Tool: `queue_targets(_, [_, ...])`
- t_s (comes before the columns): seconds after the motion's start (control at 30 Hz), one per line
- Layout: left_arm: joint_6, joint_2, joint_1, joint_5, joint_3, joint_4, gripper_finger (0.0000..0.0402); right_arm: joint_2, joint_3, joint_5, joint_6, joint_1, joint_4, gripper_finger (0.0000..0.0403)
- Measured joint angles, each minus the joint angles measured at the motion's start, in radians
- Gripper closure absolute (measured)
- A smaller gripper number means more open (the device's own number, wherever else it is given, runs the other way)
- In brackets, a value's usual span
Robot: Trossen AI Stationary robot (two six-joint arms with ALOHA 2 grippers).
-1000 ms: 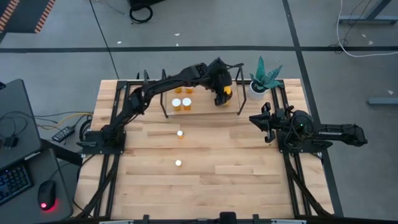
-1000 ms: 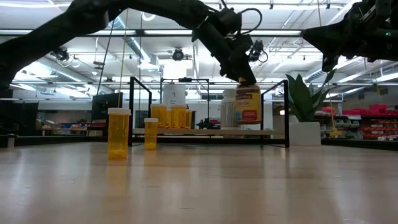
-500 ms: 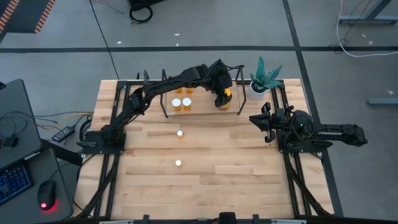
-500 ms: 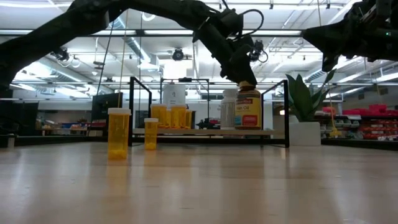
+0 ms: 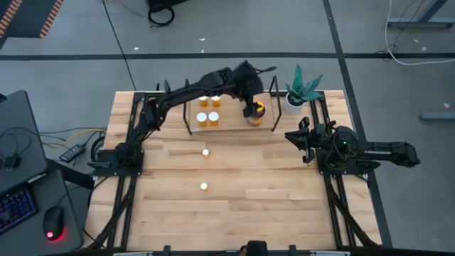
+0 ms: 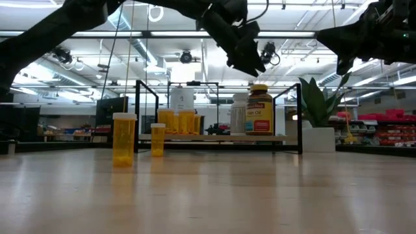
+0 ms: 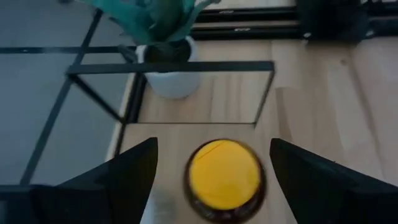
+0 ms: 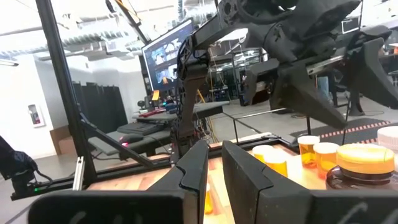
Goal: Pick and place medicine bottles onto shelf by color
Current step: Adjust the white pill bottle on the shelf
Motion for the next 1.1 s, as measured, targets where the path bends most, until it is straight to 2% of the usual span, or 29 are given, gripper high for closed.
queue_targets(0.33, [0.039, -0.038, 0.094, -0.156, -0.001, -0.116, 0.0088, 0.0, 0.0, 0.0, 0.0, 0.0, 0.0, 0.0346])
queue_targets(0.57, [-0.044, -0.028, 0.188, -0.189, -0.005, -0.185, 0.0103, 0.0, 0.0, 0.0, 0.0, 0.0, 0.0, 0.0346])
queue_targets(0.73, [-0.101, -0.027, 0.218, -0.188, -0.076, -0.165, 0.0106, 0.0, 0.0, 0.0, 0.0, 0.0, -0.001, 0.0346])
queue_targets(1.0, [-0.107, -0.028, 0.206, -0.23, -0.255, 0.015, 0.0106, 0.0, 0.0, 0.0, 0.0, 0.0, 0.0, 0.0346])
queue_targets(1.1, [-0.107, -0.027, 0.2, -0.232, -0.287, 0.051, 0.0106, 0.0, 0.0, 0.0, 0.0, 0.0, 0.0, 0.0346])
